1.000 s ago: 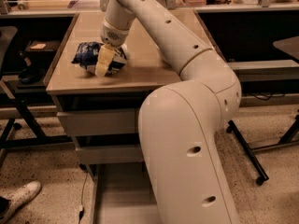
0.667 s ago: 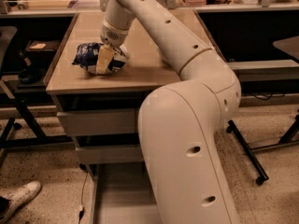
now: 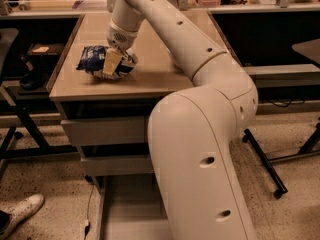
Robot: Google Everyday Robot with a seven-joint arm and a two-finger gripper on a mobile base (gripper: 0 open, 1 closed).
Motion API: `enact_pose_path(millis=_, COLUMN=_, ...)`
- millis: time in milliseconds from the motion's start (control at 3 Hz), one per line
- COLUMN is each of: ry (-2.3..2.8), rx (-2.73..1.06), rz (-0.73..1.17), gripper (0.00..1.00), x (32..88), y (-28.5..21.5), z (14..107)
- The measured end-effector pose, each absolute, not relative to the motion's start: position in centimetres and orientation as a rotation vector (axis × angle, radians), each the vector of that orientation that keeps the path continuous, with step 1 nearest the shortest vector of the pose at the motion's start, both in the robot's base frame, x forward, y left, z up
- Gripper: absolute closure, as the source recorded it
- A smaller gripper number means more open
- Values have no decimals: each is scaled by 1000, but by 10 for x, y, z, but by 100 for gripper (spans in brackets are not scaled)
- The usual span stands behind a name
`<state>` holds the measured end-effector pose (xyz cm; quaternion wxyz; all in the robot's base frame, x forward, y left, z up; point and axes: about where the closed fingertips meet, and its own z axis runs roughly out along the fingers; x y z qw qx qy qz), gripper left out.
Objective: Place blue chip bag into bottom drawer
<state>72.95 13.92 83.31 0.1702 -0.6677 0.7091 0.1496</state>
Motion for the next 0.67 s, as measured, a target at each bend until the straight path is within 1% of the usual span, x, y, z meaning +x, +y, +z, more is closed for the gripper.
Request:
enact_pose_path(millis=333, ry=1991, rx=-1908, rz=398, gripper=100, x=720, y=139, z=845)
enact_pose_path(millis=667, ry=1978, rx=-1889, rz=369, gripper=100, x=694, y=129, z=865)
